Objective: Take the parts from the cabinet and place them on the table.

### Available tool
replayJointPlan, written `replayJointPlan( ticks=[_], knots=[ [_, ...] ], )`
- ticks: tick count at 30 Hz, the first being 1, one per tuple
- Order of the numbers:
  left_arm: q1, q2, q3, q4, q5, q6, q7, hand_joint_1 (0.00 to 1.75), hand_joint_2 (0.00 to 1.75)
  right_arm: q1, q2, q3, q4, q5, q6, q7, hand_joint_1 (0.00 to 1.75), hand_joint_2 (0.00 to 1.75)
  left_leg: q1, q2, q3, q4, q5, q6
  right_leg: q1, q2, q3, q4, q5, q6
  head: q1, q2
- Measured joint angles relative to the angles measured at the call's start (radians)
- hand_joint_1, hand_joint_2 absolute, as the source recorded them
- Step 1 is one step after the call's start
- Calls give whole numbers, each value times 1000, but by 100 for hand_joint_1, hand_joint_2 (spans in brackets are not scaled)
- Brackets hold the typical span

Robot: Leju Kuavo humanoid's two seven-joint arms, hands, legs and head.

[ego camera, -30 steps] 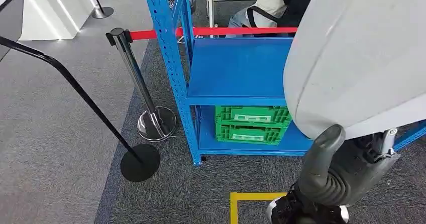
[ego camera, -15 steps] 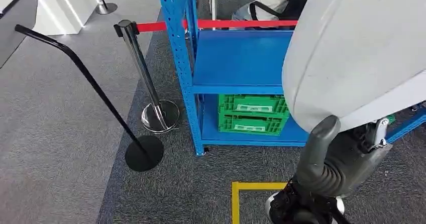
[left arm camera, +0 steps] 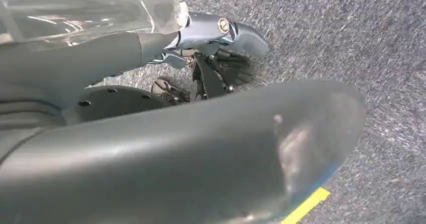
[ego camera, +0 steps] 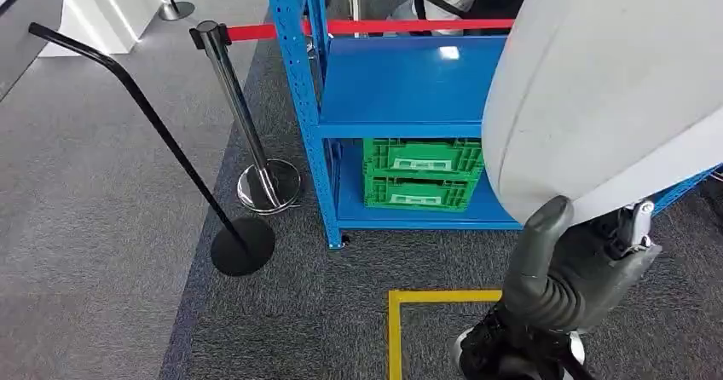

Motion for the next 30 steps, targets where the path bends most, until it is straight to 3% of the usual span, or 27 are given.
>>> replayJointPlan(
  ticks=[1,2,4,5,6,7,8,9,10,11,12,13,14,15,16,17,19,20,21,22,24,25,26,27,28,30],
  knots=[
    [0,-1,0,0,0,0,0,0,0,0,0,0,0,0,0,0,175,175,1,-4,-7,14,-33,-10,1,0,-8,0,8,-12,-6,0],
    [0,-3,0,0,0,0,0,0,0,0,3,-1,0,0,0,0,175,175,6,-5,-21,61,-91,-20,1,0,-19,0,18,-20,-11,0],
    [0,-3,0,0,-1,0,0,0,0,0,6,-2,0,0,2,0,175,175,16,-5,-63,209,-192,-30,2,-1,-41,1,38,-21,-13,0],
    [0,-2,0,0,-1,0,0,0,0,1,6,-2,2,0,3,0,175,175,18,-5,-76,268,-211,-32,2,-1,-53,2,47,-19,-11,0],
    [0,-2,0,0,-2,0,0,0,0,1,6,-3,3,0,5,0,175,175,19,-5,-72,290,-205,-32,3,-2,-63,2,54,-18,-13,0],
    [0,-2,0,0,-3,0,0,0,0,1,6,-3,3,0,7,0,175,175,19,-5,-47,268,-182,-29,5,-2,-72,2,62,-18,-13,0],
    [0,-2,0,0,-3,-1,0,0,0,0,6,-4,3,0,8,0,175,175,17,-6,4,195,-146,-21,8,-2,-81,2,70,-17,-13,0],
    [-1,-2,0,0,-3,-2,0,0,0,-1,6,-4,3,0,9,0,175,175,13,-7,66,101,-116,-8,12,-1,-87,1,77,-18,-13,0],
    [-2,-1,0,0,-3,-3,0,0,0,-2,7,-4,3,0,9,0,175,175,2,-13,133,2,-100,16,8,-1,-90,0,84,-18,-13,0],
    [-4,8,0,-2,-3,-4,0,0,0,-2,7,-4,3,0,9,0,175,175,-8,-14,164,-58,-125,37,12,-2,-92,0,91,-10,-6,0],
    [-5,1,-1,-1,-3,-6,-2,0,0,-2,7,-4,3,0,10,0,175,175,-13,-5,163,-61,-117,29,-4,-4,-91,-6,99,-3,-11,0],
    [-4,1,-1,0,-2,-6,-3,0,0,-3,7,-4,5,0,10,0,175,175,-21,-7,159,-62,-107,29,-7,-6,-92,-12,106,6,-13,0],
    [-3,5,-1,-1,-3,-5,-5,0,0,-2,7,-4,5,0,11,0,175,175,-25,-7,158,-70,-97,31,-11,-7,-91,-21,118,13,-17,0],
    [-3,5,-1,-1,-3,-5,-6,0,0,-3,8,-4,5,1,11,0,175,175,-27,-7,156,-95,-75,43,-7,-6,-88,-38,133,21,-17,0],
    [-4,4,-1,-1,-3,-3,-8,0,0,-2,5,-4,5,2,11,0,175,175,-13,1,164,-121,-47,35,-5,-4,-96,-22,112,16,-16,0],
    [-5,4,-1,-1,-4,-2,-10,0,0,-4,5,-4,5,4,11,0,175,175,-11,0,155,-127,-36,41,-2,-1,-107,5,65,18,-14,0],
    [-4,0,-2,-1,-6,-4,-11,0,0,-1,2,-3,5,4,11,0,175,175,-9,1,128,-122,-16,37,-1,1,-143,136,-48,25,-14,0],
    [-4,-2,-2,0,-5,-10,-11,0,0,1,0,-4,5,3,11,0,175,175,-9,2,111,-116,-8,36,-1,2,-159,210,-78,31,-14,0],
    [-4,-3,-2,0,1,-20,-10,0,0,2,-2,-4,5,6,11,0,175,175,-7,4,92,-107,-1,32,-1,2,-163,256,-75,36,-14,0],
    [-4,-3,-2,0,5,-26,-8,0,0,5,-3,-4,5,10,12,0,175,175,-4,5,73,-96,5,27,-2,2,-146,255,-49,39,-14,0],
    [-4,-4,-2,0,7,-32,-8,0,0,7,-4,-4,5,20,15,0,175,175,8,6,30,-62,11,16,-8,1,-62,150,21,51,-15,0],
    [-4,-3,-2,0,8,-33,-8,0,0,6,-5,-4,5,23,16,0,175,175,13,6,9,-39,12,11,-13,1,-6,69,27,60,-14,0],
    [-4,0,-2,-1,8,-34,-8,0,0,6,-4,-4,5,22,18,0,175,175,5,4,-16,-14,11,2,-5,2,30,10,-25,73,-11,0],
    [-3,-2,-1,0,8,-35,-8,0,0,10,-5,-4,5,23,18,0,175,175,7,0,-25,5,12,1,-4,7,16,18,-25,48,-12,0],
    [-3,-3,-1,0,8,-35,-10,0,0,11,-4,-5,5,23,19,0,175,175,6,-1,-30,14,14,0,-5,7,8,18,-33,35,-11,0],
    [-1,-3,-1,0,7,-34,-10,0,0,12,-4,-4,5,24,20,0,175,175,8,-1,-36,11,29,-2,-4,5,-5,22,-21,13,-12,0]
  ],
)
